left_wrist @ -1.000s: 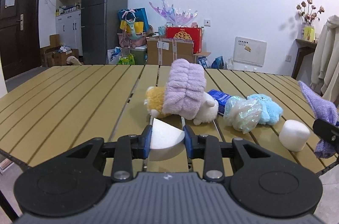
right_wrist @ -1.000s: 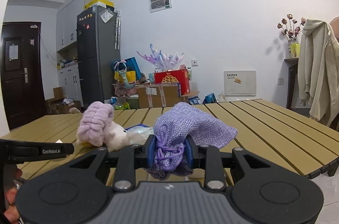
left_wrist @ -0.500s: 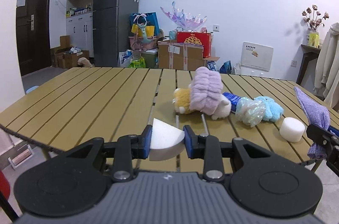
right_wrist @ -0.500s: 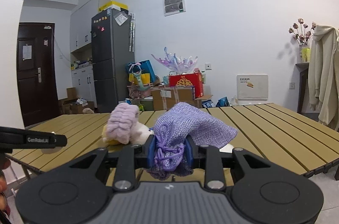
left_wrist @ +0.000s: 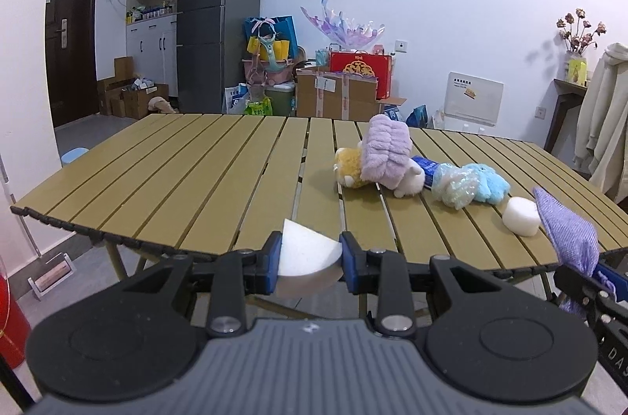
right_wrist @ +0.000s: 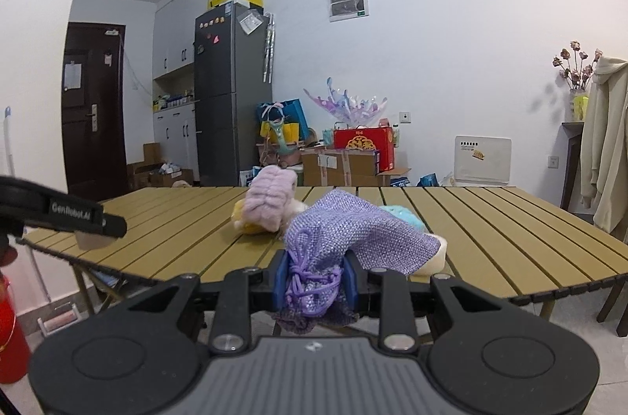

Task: Collect trash
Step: 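Carry the foam wedge and purple bag off the table over the black bin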

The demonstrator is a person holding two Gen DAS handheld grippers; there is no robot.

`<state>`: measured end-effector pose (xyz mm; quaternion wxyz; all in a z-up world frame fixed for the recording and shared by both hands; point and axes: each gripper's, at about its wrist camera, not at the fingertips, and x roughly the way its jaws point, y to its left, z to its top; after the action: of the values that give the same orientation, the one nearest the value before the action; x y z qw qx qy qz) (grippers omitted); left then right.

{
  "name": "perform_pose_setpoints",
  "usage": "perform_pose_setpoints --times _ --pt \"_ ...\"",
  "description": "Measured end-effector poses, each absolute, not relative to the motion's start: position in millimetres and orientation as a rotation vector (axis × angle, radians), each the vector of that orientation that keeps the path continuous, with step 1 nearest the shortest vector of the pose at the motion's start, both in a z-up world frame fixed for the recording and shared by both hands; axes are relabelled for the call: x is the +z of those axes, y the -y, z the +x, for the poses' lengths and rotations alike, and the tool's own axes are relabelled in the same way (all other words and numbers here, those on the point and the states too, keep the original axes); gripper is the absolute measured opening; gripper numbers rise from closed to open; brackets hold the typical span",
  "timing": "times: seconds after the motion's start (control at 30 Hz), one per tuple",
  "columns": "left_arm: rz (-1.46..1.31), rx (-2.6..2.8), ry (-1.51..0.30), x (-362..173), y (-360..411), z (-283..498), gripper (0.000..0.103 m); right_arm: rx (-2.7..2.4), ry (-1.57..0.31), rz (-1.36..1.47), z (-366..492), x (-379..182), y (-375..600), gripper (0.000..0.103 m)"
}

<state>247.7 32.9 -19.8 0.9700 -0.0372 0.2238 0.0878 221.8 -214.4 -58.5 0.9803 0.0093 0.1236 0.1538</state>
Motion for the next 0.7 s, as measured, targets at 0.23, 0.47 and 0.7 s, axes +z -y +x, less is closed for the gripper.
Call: perform_pose_setpoints --times 0.23,0.47,0.7 --pt "-0.066 0.173 -0.463 -19 -33 220 0.031 0.318 -0.269 -0.008 190 -57 215 0.028" --pt "-0.054 0.173 -0.505 -30 -37 197 0.031 0.335 -0.308 -0.026 167 -62 212 0.028" --pt "-0.050 0.179 -0.568 -50 -46 182 0.031 0.359 -0.359 -0.043 158 -74 204 0.028"
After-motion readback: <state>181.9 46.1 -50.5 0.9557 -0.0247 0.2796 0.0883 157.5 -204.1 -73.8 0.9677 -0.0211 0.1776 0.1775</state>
